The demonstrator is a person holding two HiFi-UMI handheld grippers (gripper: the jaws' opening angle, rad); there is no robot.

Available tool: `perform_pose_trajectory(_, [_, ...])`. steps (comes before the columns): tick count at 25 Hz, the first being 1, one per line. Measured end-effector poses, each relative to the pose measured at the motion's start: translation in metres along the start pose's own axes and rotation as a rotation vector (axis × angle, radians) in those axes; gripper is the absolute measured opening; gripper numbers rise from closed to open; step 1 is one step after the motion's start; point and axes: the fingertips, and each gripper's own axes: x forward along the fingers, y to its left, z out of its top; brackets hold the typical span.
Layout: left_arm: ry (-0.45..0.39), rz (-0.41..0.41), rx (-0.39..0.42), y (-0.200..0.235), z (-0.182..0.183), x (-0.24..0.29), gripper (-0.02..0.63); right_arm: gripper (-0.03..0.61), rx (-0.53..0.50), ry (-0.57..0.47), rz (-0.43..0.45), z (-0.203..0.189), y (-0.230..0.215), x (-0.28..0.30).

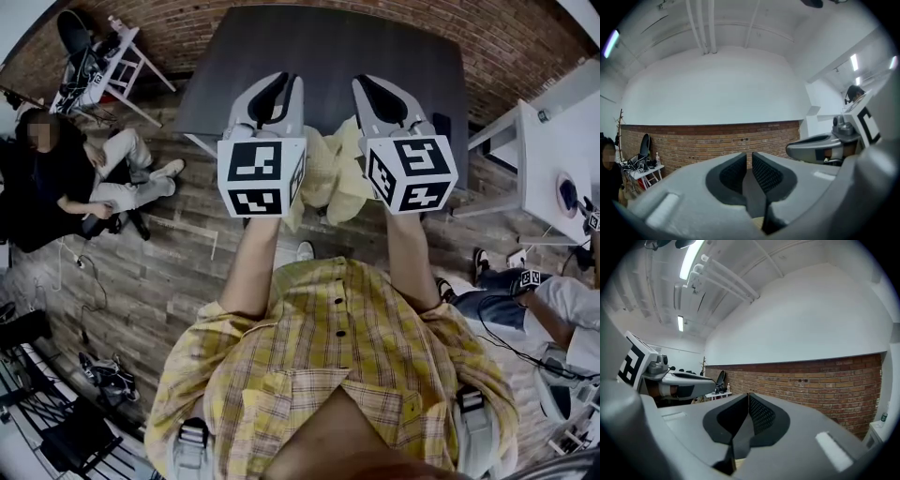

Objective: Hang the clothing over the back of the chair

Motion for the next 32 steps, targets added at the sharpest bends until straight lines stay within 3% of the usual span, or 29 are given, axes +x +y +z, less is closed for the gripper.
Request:
perform_pose_trajectory(4, [-0.019,0.002,0.012,-0.008,0.006,-0.010,0.003,0.002,-0.009,-0.016,0.018,0.005,0.007,-0.008])
perform_pose_trajectory(32, [-0.091,0.027,-0.011,-0.052,0.008,-0.061,0.002,0.002,0.017,-0.115,0.007,0.004,0.024,-0.068])
